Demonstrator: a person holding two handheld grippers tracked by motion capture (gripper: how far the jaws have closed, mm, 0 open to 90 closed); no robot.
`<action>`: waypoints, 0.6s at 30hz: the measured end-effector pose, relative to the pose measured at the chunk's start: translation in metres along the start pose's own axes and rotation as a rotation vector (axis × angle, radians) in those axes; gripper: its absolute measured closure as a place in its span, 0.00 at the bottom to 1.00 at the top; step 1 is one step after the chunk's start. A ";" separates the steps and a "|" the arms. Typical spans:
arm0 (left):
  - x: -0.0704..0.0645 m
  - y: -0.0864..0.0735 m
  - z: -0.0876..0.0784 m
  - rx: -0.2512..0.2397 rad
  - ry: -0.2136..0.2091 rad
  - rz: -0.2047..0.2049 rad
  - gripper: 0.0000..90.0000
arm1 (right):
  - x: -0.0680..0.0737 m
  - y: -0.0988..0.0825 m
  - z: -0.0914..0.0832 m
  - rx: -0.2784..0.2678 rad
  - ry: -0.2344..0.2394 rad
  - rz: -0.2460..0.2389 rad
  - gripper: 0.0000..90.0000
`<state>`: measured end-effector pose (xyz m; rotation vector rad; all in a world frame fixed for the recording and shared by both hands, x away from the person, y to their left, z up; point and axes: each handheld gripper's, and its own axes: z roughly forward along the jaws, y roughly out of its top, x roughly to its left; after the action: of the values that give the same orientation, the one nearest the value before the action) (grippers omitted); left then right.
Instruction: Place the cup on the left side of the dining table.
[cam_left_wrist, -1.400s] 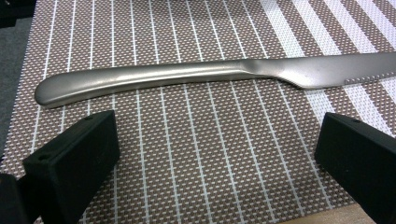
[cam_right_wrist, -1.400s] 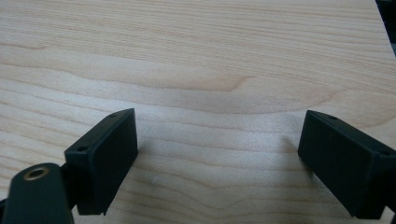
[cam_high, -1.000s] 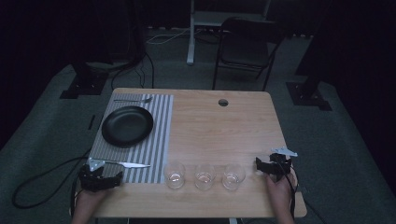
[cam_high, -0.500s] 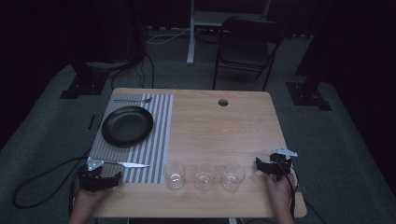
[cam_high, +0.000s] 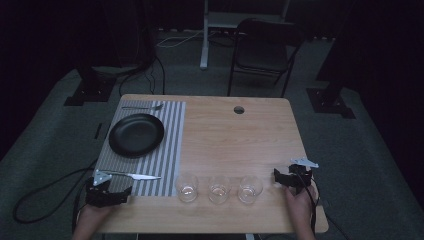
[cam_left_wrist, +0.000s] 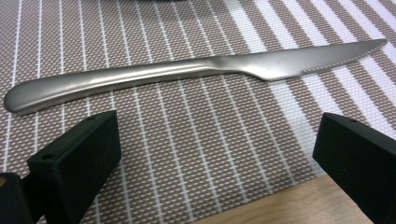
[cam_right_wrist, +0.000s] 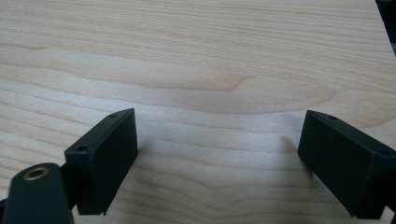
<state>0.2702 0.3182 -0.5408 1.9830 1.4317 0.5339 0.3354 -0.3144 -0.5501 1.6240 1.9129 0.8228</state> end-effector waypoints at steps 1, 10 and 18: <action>-0.002 0.000 0.000 -0.003 -0.003 0.006 0.02 | 0.000 0.000 0.000 0.000 0.000 0.000 0.13; -0.016 0.003 0.001 -0.003 -0.063 0.067 0.02 | 0.000 0.000 0.000 0.000 0.000 0.000 0.13; -0.031 0.006 0.001 -0.014 -0.115 0.121 0.02 | 0.000 0.000 0.000 0.000 0.000 0.000 0.13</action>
<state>0.2644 0.2873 -0.5365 2.0645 1.2414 0.4729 0.3354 -0.3145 -0.5501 1.6241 1.9129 0.8228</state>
